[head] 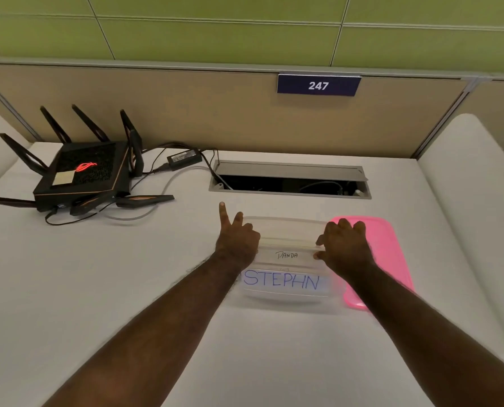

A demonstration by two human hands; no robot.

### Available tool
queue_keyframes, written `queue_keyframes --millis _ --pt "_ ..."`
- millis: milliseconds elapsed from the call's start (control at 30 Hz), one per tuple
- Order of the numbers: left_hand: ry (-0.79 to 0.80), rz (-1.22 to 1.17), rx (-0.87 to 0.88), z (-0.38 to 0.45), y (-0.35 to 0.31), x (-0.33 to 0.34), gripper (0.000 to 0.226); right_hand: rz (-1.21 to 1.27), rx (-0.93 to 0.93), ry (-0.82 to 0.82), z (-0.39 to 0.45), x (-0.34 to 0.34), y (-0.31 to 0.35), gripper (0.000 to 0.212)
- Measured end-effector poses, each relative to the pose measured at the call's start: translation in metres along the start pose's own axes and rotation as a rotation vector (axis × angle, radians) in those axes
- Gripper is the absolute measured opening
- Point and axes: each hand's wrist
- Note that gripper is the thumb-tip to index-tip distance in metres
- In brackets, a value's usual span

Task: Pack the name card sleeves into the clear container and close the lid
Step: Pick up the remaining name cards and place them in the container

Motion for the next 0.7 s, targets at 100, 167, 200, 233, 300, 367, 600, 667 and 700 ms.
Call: queue_keyframes --millis 100,167,200,233,300,367,600,667,700 --pt "-0.056 -0.024 -0.02 0.002 -0.004 -0.001 0.046 0.09 0.023 -0.105 -0.004 0.001 -0.007 0.036" --pt "-0.133 -0.067 -0.025 0.002 -0.008 -0.006 0.047 0.204 0.106 -0.238 -0.009 0.001 -0.022 0.029" --pt "-0.169 -0.096 -0.021 0.001 -0.012 -0.009 0.046 0.254 0.168 -0.293 -0.012 0.001 -0.032 0.026" --pt "-0.202 -0.128 -0.011 0.001 -0.017 -0.012 0.044 0.29 0.237 -0.325 -0.016 0.002 -0.044 0.024" --pt "-0.269 -0.194 0.027 0.001 -0.034 -0.018 0.04 0.318 0.372 -0.326 -0.026 0.012 -0.067 0.024" --pt "-0.328 -0.255 0.082 0.003 -0.058 -0.025 0.037 0.31 0.476 -0.265 -0.039 0.028 -0.089 0.027" --pt "-0.249 -0.193 0.388 -0.002 -0.172 -0.032 0.029 0.266 0.677 0.163 -0.086 0.078 -0.113 0.045" --pt "-0.153 -0.074 0.471 -0.011 -0.197 -0.026 0.024 0.298 0.711 0.207 -0.096 0.087 -0.114 0.047" --pt "-0.091 -0.003 0.501 -0.015 -0.207 -0.022 0.02 0.333 0.721 0.243 -0.1 0.091 -0.114 0.047"
Point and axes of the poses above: each hand's wrist, its own z-axis towards the middle knuckle, its own x-axis out of the palm, y = z × x, and after that the axes turned 7 degrees about -z, right-handed
